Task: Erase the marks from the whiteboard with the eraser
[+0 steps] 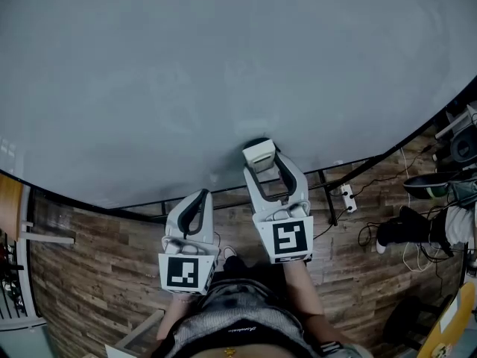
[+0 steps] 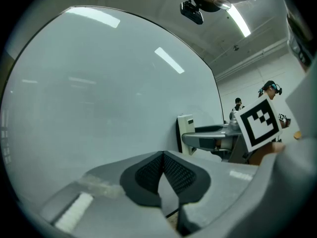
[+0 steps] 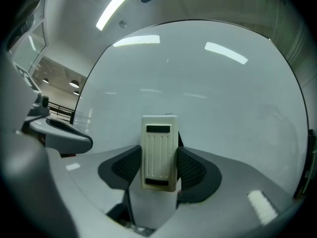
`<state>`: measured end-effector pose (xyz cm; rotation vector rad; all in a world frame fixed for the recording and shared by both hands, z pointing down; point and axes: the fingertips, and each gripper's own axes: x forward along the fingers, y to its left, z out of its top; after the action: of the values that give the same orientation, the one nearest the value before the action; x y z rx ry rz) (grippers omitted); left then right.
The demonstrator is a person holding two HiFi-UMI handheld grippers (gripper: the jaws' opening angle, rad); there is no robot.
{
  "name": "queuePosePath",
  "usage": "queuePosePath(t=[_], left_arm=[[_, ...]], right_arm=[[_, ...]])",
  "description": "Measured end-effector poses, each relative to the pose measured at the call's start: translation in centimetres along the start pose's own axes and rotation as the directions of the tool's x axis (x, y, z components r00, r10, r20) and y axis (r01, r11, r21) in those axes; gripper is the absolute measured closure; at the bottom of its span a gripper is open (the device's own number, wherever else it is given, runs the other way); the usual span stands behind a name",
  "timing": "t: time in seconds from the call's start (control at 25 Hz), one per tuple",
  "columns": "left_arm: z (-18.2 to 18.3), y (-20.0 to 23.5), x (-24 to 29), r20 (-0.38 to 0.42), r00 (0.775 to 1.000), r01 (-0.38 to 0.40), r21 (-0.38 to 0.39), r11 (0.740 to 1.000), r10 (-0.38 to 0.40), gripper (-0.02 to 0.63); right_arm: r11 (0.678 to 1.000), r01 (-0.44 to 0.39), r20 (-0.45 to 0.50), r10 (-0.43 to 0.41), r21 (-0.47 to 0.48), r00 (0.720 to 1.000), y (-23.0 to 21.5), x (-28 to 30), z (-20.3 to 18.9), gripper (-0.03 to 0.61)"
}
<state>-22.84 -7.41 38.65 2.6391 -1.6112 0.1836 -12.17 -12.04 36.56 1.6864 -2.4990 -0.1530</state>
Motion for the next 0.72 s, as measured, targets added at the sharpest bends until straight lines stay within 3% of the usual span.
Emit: queuePosePath(t=[0.12,0.36,0.72], left_arm=[[0.0,-1.8,1.4,0.002,1.000,0.013,0.029,0.999,-0.013,0.609],[1.0,-5.2,4.2,-0.009,1.000,0.003,0.013,1.000,-0.003,0.609],[2.1,-8.8,7.1,-0.018,1.000,0.004,0.007,1.000,-0.004,0.609]], right_arm=[[0.999,-0.030,-0.012,0.030,-0.016,0.999,-0.7,-0.1,-0.3,0.345],[0.996,-0.089,-0.022,0.089,-0.012,0.996,-3.3,-0.5,-0.8,0.345],[0.995,-0.097,-0.026,0.096,-0.016,0.995,-7.1,-1.6,-1.2,0.345]])
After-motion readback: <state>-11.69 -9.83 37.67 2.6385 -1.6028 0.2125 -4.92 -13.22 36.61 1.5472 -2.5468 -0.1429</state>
